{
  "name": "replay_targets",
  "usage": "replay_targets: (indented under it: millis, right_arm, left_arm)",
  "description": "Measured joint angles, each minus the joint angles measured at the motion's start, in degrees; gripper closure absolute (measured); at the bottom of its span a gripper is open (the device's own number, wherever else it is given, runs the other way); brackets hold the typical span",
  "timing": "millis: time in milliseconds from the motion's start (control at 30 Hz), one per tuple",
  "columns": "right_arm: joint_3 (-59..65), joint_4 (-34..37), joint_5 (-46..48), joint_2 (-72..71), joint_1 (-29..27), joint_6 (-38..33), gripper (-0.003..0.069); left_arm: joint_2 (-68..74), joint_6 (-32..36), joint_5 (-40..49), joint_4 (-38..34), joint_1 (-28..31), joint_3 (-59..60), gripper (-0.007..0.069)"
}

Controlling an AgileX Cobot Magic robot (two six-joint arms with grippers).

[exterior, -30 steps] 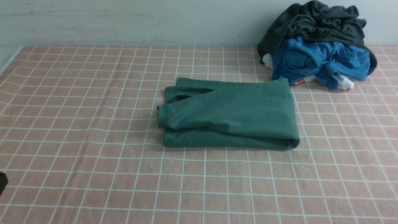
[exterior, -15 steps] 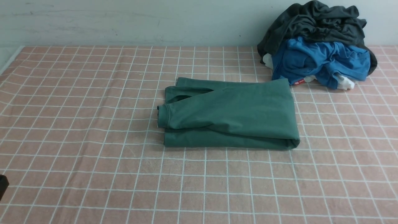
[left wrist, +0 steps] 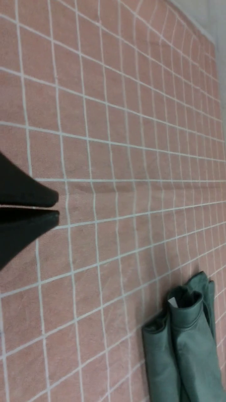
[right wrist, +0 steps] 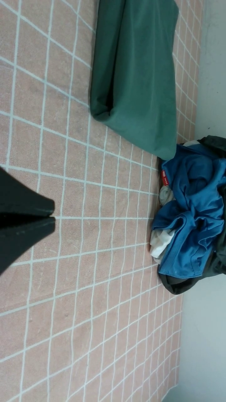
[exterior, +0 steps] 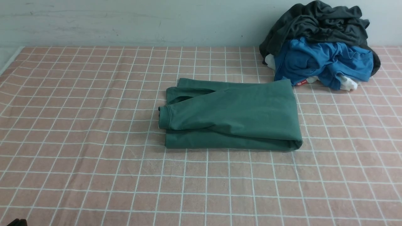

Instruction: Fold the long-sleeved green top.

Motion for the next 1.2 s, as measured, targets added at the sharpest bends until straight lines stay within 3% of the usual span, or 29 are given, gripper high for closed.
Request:
replay_targets:
  millis: [1200]
  right_arm:
    - [0.00, 0.00, 0.00, 0.00, 0.00, 0.00, 0.0673]
  left_arm:
    - [0.00, 1.31, 0.17, -0.06, 0.00, -0.07, 0.0627]
